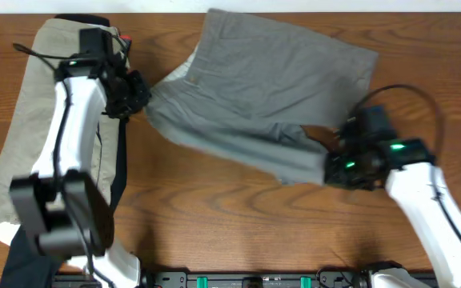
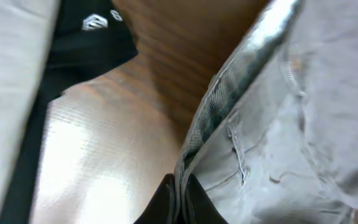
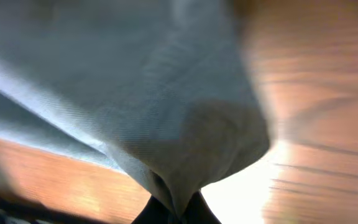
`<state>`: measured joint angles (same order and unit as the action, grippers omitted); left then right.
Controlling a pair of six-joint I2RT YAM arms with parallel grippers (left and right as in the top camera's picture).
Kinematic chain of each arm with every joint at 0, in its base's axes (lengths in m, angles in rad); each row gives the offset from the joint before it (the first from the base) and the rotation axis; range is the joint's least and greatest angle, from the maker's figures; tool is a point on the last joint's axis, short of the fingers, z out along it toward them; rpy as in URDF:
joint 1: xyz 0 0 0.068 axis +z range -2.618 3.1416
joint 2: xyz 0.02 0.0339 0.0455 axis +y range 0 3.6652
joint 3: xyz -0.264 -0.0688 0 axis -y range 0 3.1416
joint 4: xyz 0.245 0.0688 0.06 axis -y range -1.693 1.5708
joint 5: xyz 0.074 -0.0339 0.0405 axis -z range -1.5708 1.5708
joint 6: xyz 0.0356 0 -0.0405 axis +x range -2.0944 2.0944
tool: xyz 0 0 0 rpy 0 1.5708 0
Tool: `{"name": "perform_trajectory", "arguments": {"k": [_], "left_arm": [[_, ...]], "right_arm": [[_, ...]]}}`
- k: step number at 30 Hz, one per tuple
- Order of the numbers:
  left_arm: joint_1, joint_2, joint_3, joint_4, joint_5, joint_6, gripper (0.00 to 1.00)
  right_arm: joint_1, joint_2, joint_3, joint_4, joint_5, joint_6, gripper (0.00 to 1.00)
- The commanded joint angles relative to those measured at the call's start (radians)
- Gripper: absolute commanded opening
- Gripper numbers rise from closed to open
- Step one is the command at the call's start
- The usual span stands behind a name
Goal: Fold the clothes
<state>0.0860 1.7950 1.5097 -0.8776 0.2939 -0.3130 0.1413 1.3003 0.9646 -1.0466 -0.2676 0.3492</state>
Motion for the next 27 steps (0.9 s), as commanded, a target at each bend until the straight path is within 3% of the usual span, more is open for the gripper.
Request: {"name": "perform_trajectory", "arguments": {"k": [1, 10, 27], "left_arm": [[0.002, -0.088, 0.006, -0.052, -0.102, 0.033, 0.06], [0.002, -0.287, 0.006, -0.146, -0.112, 0.047, 0.06], [-0.071, -0.393, 0.006, -0.290, -0.113, 0.047, 0.06]], "right_arm": [[-0.108, -0.023, 0.079, -0.047, 0.027, -0.097, 0.01], [-0.321, -0.020, 0.303, -0.125, 0.028, -0.211, 0.01], [-0.338, -0.019, 0.390, -0.195, 0.047, -0.330, 0.01]]}}
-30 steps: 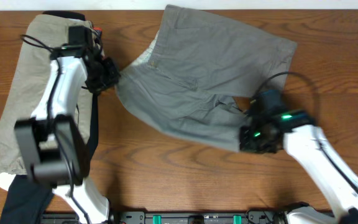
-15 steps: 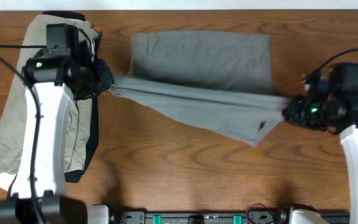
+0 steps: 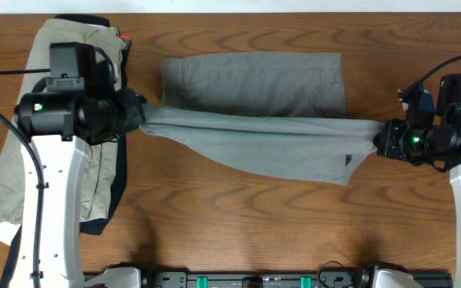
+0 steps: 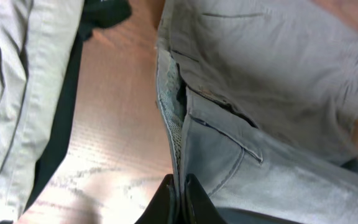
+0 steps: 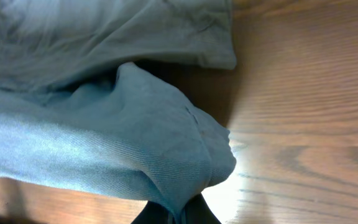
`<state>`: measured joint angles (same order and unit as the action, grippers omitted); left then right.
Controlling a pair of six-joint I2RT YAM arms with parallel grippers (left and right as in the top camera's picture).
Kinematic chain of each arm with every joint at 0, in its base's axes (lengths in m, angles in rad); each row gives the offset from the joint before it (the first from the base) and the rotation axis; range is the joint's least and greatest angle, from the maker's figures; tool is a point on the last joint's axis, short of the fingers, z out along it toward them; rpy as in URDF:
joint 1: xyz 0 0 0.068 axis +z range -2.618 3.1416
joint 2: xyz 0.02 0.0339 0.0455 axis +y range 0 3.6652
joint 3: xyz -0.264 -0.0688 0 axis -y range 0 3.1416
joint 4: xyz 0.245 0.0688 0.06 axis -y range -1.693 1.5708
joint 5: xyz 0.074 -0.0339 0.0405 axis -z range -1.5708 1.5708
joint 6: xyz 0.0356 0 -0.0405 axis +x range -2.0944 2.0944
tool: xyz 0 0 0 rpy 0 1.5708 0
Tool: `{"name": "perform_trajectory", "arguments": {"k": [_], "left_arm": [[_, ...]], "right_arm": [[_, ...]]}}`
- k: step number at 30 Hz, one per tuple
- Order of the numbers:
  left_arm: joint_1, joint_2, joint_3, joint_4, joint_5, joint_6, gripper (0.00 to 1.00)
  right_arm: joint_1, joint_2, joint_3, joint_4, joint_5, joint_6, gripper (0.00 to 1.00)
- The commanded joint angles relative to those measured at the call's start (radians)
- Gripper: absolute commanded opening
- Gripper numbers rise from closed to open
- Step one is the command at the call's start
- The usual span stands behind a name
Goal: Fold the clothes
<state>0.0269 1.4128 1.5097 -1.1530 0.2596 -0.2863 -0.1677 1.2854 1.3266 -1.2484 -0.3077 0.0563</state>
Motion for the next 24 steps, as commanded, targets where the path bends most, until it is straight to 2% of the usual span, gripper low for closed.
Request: {"name": "perform_trajectory", "arguments": {"k": [1, 8, 11, 24], "left_arm": [[-0.019, -0.010, 0.006, -0.029, -0.079, 0.020, 0.06], [-0.035, -0.010, 0.004, -0.187, -0.169, -0.050, 0.06], [-0.035, -0.010, -0.005, -0.192, -0.204, -0.063, 0.06], [-0.035, 0.055, -0.016, 0.190, -0.228, -0.067, 0.06]], "right_arm": [[-0.029, -0.005, 0.035, 0.005, 0.087, -0.047, 0.01], [-0.026, -0.002, 0.080, 0.031, 0.085, -0.081, 0.01], [-0.025, 0.027, 0.080, 0.095, 0.087, -0.099, 0.02], [-0.014, 0.251, 0.080, 0.449, 0.056, -0.087, 0.01]]}}
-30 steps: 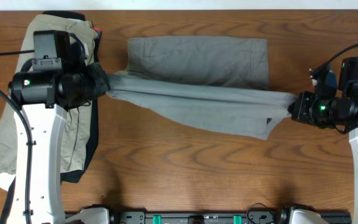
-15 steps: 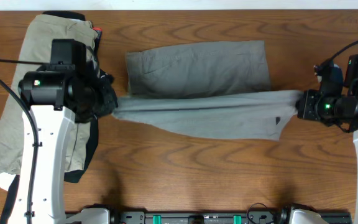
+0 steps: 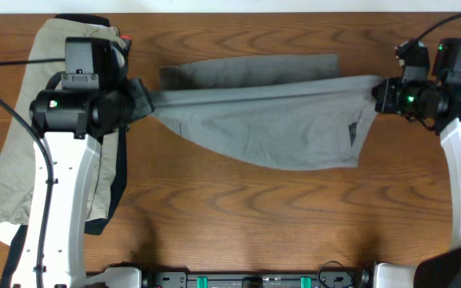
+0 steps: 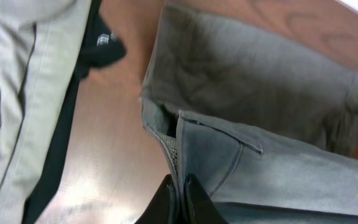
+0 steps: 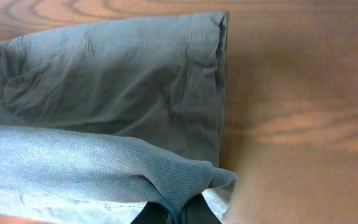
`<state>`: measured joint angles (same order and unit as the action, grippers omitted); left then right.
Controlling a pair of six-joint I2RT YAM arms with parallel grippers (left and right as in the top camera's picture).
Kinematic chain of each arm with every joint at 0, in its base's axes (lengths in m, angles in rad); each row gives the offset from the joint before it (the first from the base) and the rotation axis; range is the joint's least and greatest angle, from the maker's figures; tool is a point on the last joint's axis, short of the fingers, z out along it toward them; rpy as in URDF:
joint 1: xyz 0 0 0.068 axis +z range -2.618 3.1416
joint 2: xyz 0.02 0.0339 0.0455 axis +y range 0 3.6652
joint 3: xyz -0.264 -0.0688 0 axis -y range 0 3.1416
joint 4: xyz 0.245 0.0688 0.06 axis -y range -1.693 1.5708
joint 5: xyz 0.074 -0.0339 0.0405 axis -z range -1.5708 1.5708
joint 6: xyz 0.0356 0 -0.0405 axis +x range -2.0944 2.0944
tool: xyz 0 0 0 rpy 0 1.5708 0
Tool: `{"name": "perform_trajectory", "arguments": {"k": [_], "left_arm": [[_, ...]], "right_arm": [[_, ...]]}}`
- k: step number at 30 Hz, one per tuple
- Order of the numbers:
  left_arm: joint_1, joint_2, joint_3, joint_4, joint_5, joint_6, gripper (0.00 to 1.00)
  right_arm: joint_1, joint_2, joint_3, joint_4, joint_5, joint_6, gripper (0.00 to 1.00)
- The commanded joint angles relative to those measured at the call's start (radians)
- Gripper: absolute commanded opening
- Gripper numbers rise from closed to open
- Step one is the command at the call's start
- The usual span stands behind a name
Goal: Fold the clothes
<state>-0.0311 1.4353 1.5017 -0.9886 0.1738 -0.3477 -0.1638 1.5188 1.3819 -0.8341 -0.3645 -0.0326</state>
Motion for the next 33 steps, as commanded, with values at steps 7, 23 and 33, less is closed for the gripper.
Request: {"name": "perform_trajectory", "arguments": {"k": [7, 23, 33], "left_arm": [[0.023, 0.171, -0.008, 0.119, -0.187, -0.005, 0.06], [0.023, 0.325, -0.008, 0.447, -0.194, -0.005, 0.06], [0.023, 0.381, -0.008, 0.618, -0.194, -0.005, 0.46]], "right_arm": [[0.005, 0.054, 0.025, 0.181, 0.117, -0.010, 0.01], [0.090, 0.282, 0.025, 0.450, 0.137, -0.010, 0.01], [0.121, 0.405, 0.025, 0.658, 0.137, -0.006, 0.03]]}}
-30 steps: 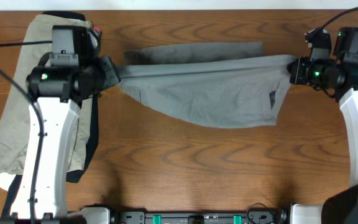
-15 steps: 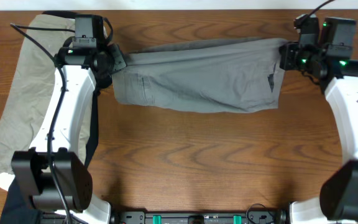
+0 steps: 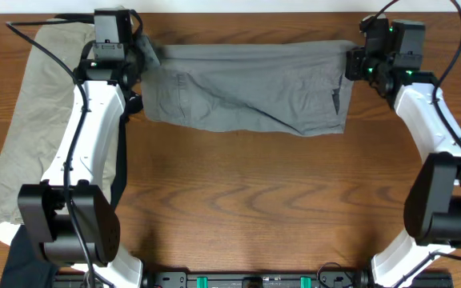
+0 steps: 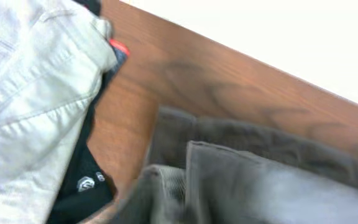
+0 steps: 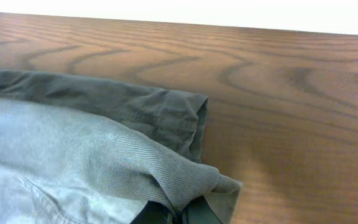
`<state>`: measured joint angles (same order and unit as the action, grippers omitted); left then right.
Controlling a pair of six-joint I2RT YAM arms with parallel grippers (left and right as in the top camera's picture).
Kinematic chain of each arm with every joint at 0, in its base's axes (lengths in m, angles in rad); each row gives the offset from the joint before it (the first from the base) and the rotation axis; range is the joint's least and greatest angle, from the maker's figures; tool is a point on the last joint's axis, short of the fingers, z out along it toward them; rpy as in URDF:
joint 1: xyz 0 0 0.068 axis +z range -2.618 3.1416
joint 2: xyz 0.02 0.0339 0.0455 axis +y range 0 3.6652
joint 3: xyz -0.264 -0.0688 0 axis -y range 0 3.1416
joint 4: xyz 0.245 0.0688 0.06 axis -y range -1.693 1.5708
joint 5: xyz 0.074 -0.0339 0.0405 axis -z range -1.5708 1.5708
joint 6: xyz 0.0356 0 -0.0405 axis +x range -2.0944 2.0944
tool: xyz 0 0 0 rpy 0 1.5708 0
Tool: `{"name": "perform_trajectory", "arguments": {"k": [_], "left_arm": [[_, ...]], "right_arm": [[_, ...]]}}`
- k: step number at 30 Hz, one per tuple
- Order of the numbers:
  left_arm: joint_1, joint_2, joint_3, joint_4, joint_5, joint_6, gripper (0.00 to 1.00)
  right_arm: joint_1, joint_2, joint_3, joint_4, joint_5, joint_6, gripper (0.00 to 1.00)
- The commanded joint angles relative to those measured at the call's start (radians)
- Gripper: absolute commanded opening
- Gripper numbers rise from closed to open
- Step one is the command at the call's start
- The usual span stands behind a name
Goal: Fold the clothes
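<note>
The grey shorts lie doubled over along the far edge of the wooden table. My left gripper is shut on their upper left corner. In the left wrist view the cloth is blurred and covers the fingers. My right gripper is shut on the upper right corner. In the right wrist view the dark fingertips pinch a fold of grey fabric, which lies over the lower layer's hem.
A pile of beige trousers lies along the left side, with a black garment under it and showing at its right edge. The left wrist view shows the beige cloth, a logo on the black garment and a small red item.
Both grippers, still shut on the shorts, now sit further back at the table's far edge. The held layer now lies over the lower layer instead of hanging taut in front of it.
First the shorts lay skewed and spread, with each gripper shut on a near corner. Then they were stretched taut between the arms over the middle of the table. Then the held edge was further back and wider, and now the shorts lie doubled at the far edge.
</note>
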<state>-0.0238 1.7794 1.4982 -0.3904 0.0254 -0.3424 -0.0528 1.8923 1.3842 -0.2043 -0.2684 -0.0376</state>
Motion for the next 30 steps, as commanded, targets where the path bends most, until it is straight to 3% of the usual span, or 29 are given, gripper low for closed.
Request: {"name": "perform_trajectory", "arguments": {"k": [1, 3, 5, 6, 9, 18, 23, 30], "left_arm": [[0.016, 0.048, -0.004, 0.036, -0.045, -0.010, 0.55], [0.016, 0.074, -0.004, 0.073, -0.045, -0.010, 0.79], [0.016, 0.102, -0.004, 0.113, -0.045, -0.010, 0.99], [0.016, 0.113, -0.004, 0.127, -0.045, -0.009, 0.98], [0.016, 0.129, -0.004, 0.146, -0.044, -0.002, 0.98], [0.016, 0.126, -0.004, 0.079, 0.037, 0.063, 0.98], [0.002, 0.126, 0.002, 0.031, 0.196, 0.192, 0.98], [-0.082, 0.126, 0.079, -0.100, 0.190, 0.356, 0.98]], "right_arm": [[0.014, 0.043, 0.023, 0.046, 0.041, -0.001, 0.03], [0.022, 0.068, 0.023, 0.079, 0.040, 0.000, 0.08], [0.027, 0.087, 0.023, 0.103, 0.043, 0.015, 0.36], [0.027, 0.090, 0.023, 0.111, 0.044, 0.019, 0.48], [0.027, 0.093, 0.023, 0.132, 0.060, 0.023, 0.99], [0.019, 0.068, 0.039, 0.106, 0.029, 0.059, 0.99], [0.043, 0.041, 0.130, -0.105, -0.002, 0.028, 0.99], [0.086, 0.039, 0.257, -0.392, -0.007, -0.050, 0.99]]}}
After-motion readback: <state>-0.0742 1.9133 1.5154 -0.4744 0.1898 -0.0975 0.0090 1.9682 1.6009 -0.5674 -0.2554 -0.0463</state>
